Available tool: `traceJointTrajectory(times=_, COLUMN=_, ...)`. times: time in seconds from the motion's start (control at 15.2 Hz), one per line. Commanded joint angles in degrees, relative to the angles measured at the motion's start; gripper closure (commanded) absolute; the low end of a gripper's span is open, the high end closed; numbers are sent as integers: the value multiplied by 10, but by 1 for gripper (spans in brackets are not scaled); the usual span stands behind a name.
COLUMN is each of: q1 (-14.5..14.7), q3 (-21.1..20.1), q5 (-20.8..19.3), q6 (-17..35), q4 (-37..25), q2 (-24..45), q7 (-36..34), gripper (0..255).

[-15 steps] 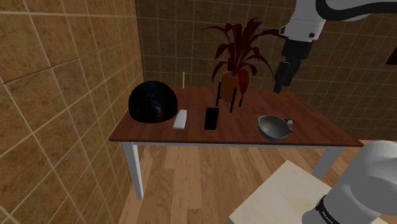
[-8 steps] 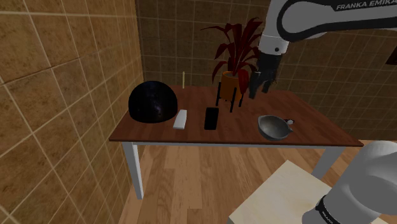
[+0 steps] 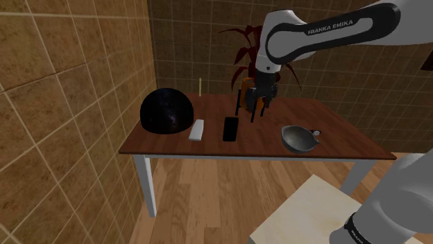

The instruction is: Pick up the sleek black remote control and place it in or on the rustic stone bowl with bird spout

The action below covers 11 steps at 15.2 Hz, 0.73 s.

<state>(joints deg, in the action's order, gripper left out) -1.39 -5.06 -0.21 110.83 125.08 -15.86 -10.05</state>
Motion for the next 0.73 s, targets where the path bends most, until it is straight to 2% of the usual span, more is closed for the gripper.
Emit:
traceJointTrajectory(times=0.0, q1=-2, q3=-5, q5=-3, q6=20, q4=-22, q2=41, q7=-23, gripper=0)
traceJointTrajectory(times=0.66, q1=-7, q3=-6, q5=-28, q6=85, q4=-173, q2=258, q7=-123, gripper=0)
